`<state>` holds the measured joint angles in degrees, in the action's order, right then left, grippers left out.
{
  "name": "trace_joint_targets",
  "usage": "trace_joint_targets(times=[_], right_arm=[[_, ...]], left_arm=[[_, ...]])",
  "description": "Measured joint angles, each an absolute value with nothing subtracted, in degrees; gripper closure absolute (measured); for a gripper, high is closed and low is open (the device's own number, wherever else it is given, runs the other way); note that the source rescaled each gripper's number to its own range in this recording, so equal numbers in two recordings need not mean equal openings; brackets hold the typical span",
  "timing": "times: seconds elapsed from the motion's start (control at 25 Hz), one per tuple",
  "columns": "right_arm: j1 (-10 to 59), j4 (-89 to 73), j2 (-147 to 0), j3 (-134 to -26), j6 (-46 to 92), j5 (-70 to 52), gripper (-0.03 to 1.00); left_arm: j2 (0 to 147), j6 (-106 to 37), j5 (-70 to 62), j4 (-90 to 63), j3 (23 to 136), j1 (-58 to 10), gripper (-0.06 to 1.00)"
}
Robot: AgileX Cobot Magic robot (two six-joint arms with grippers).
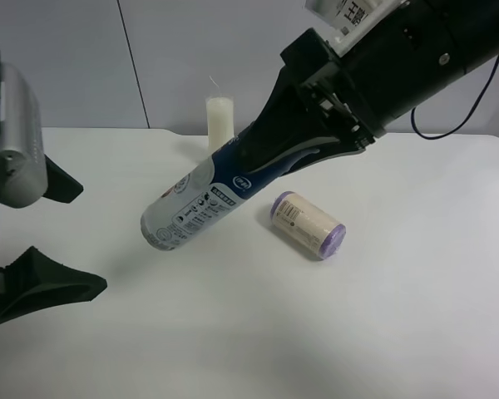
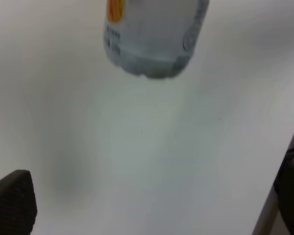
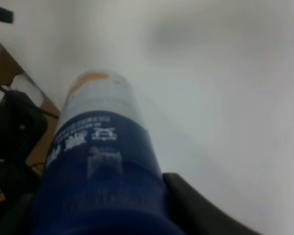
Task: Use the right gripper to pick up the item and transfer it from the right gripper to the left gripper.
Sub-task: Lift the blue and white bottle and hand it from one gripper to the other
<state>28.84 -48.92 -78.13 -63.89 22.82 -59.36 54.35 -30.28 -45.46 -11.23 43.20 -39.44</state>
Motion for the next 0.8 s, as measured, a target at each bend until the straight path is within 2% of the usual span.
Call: trace_joint_targets(times=[0.4,0.8], right_arm=[[28.9,-53.0,-78.1,-63.9,25.8,-57.9,0.97],[28.9,-56.6,-78.1,-63.8,27.2,-57.9,0.97]], left_arm=[[60.3,-31.6,-44.3,-11.0,48.8,-39.9,-0.06],[63.0,-33.3,-43.1,-11.0,49.0,-39.9,-0.06]])
